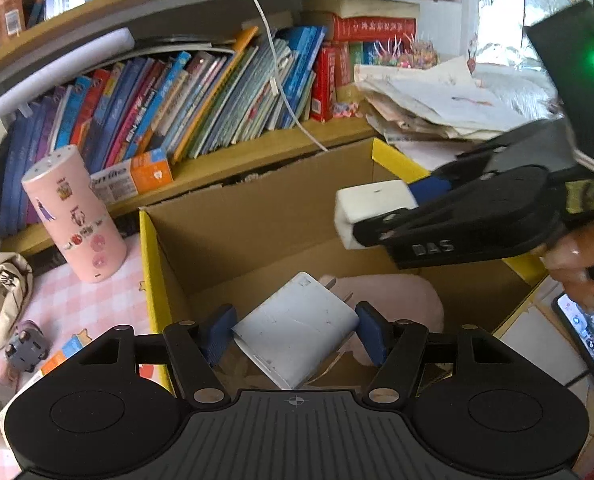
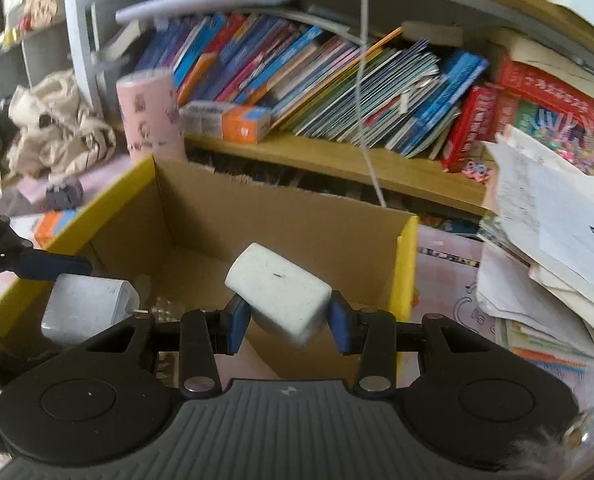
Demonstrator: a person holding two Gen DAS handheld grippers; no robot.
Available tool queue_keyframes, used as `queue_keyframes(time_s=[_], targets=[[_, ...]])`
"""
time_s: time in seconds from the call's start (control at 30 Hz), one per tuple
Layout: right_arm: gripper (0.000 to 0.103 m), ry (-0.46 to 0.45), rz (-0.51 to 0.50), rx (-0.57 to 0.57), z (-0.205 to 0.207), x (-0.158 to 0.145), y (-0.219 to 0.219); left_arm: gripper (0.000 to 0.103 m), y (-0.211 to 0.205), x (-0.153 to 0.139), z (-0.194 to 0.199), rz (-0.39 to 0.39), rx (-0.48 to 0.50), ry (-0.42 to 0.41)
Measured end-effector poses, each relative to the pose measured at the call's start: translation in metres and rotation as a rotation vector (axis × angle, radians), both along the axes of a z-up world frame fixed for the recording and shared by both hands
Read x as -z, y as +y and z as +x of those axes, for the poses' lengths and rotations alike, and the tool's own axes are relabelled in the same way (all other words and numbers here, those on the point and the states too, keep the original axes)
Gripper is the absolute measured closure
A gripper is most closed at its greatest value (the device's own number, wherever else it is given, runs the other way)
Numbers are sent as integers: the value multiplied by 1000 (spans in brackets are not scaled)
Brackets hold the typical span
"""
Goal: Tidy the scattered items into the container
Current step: 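Lower the charger and foam block into the yellow box with both tools, then open the left tool to drop the charger while the right tool releases the foam block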
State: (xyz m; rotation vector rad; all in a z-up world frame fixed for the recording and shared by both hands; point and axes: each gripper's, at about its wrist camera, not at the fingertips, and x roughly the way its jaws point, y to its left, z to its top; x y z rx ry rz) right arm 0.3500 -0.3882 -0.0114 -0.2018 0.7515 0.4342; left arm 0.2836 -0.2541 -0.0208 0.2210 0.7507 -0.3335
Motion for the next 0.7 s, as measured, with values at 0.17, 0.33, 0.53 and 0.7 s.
queue_keyframes(time_s=[0.17, 0.33, 0.53, 0.7], targets=[[63, 52, -47, -46, 13, 12, 14, 38, 0, 7, 6, 1, 2, 38], [63, 98, -63, -64, 21, 16, 21, 38, 1, 9, 9, -15, 5, 49], [63, 124, -58, -59, 23, 17, 20, 37, 2, 10, 10, -26, 8, 57], [58, 111, -48, -44, 22, 14, 18, 35, 0, 8, 7, -14, 16, 39]])
